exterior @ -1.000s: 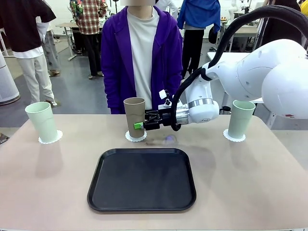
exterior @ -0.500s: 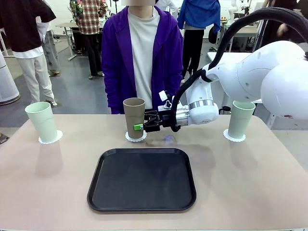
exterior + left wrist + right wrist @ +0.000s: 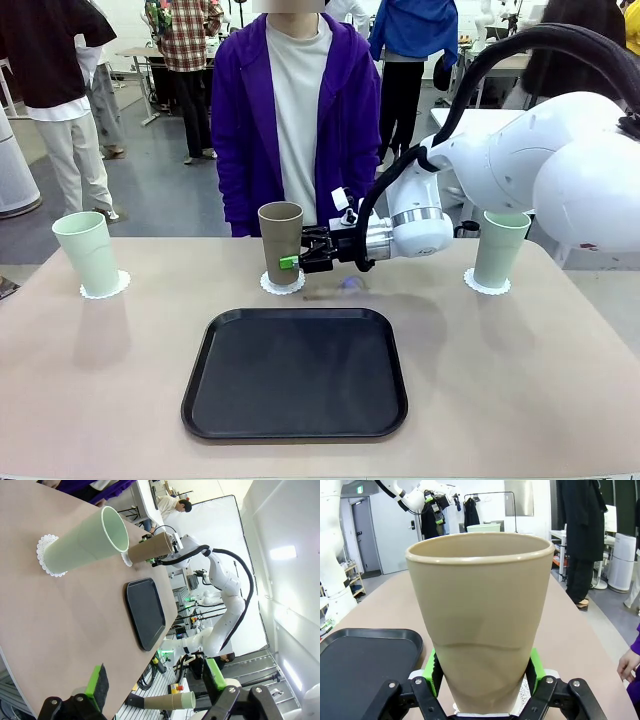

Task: Place coasters on the table and set cups on them.
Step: Take one Reusable plastic cup from the Flat Tray and place it on a coaster set by the human.

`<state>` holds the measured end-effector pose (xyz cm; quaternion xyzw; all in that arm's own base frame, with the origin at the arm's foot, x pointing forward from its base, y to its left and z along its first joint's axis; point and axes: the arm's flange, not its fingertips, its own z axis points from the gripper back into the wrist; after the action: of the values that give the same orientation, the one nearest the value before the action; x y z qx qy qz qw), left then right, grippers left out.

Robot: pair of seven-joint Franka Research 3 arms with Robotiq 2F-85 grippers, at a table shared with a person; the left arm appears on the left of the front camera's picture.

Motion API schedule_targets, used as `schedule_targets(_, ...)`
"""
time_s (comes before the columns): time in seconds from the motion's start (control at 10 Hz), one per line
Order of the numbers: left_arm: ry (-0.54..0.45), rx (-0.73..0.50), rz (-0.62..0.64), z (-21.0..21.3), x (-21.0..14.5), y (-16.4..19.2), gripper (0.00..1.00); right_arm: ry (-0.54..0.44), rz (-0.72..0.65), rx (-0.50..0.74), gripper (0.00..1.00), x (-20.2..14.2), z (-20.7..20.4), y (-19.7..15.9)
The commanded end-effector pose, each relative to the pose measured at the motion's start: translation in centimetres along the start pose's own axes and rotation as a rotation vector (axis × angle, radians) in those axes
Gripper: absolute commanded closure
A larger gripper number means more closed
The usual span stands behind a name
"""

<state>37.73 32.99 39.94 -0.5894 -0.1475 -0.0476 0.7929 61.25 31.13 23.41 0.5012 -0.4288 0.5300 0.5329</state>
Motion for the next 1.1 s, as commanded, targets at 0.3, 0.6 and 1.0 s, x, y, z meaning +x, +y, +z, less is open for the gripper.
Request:
schedule_targets(0.3, -0.003, 0.005, 0.007, 0.1, 0.0, -0.2, 0.0, 0.005, -0.01, 0.006, 0.19, -1.4, -1.1, -1.8)
schedule_targets(0.6, -0.003, 0.005, 0.007, 0.1, 0.0, -0.2, 0.0, 0.009, -0.018, 0.01, 0.0, -1.6, -1.2, -1.9)
schedule_targets(1.0, -0.003, 0.005, 0.007, 0.1, 0.0, -0.2, 0.0, 0.031, -0.03, 0.016, 0.0, -1.5, -1.3, -1.8)
